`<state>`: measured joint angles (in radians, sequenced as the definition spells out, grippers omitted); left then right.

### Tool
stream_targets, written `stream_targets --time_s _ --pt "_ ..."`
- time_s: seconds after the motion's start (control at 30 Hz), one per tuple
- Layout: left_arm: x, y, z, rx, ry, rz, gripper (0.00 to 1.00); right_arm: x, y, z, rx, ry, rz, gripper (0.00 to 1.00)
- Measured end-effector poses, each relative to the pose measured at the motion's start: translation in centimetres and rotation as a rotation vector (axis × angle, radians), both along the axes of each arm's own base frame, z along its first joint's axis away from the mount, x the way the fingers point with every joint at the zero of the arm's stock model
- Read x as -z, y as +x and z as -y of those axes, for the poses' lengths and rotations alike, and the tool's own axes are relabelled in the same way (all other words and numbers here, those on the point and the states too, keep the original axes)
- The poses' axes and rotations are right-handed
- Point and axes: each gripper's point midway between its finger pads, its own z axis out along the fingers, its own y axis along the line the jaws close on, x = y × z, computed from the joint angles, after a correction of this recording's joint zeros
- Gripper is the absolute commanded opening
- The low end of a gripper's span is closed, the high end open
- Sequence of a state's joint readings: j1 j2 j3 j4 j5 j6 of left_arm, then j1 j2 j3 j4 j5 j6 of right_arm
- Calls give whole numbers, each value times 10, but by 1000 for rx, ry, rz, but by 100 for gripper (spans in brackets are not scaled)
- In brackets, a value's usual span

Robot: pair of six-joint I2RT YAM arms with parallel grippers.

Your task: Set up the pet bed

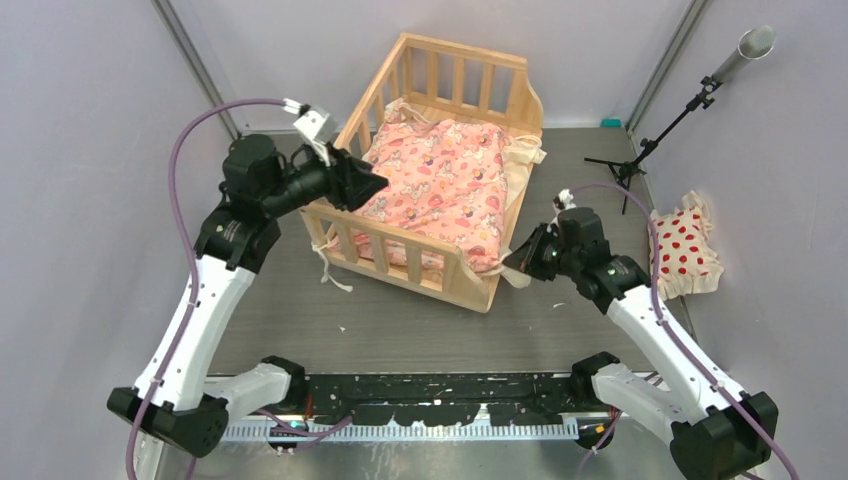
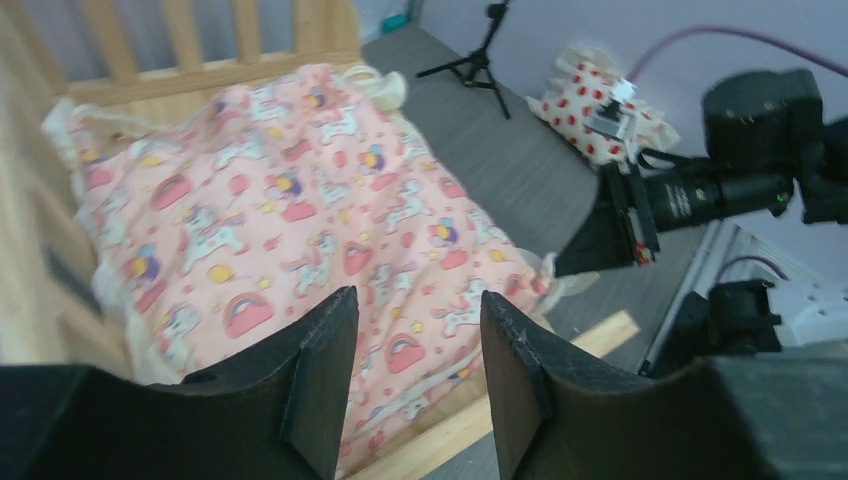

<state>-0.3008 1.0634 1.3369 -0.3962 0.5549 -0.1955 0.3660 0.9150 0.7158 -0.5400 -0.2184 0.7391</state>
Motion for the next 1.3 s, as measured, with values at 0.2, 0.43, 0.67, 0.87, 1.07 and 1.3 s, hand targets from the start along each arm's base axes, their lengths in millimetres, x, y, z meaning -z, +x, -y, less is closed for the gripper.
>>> stream_targets --time_s 0.2,0.43,0.67,0.87,1.07,1.3 --pt "-19 -30 67 250 72 88 51 -82 26 -8 -19 33 181 1" --pt "-4 -37 110 383 133 107 39 -133 52 -16 -32 38 269 1" --pt "43 -44 159 514 217 60 40 -155 76 -28 -52 40 282 1" --pt "64 -38 177 522 238 48 42 -158 90 -39 -77 59 264 1" --pt "83 -19 186 474 264 14 36 -164 96 -49 -98 95 254 1" --pt "119 1 192 411 318 -73 36 -176 102 -56 -109 132 258 0"
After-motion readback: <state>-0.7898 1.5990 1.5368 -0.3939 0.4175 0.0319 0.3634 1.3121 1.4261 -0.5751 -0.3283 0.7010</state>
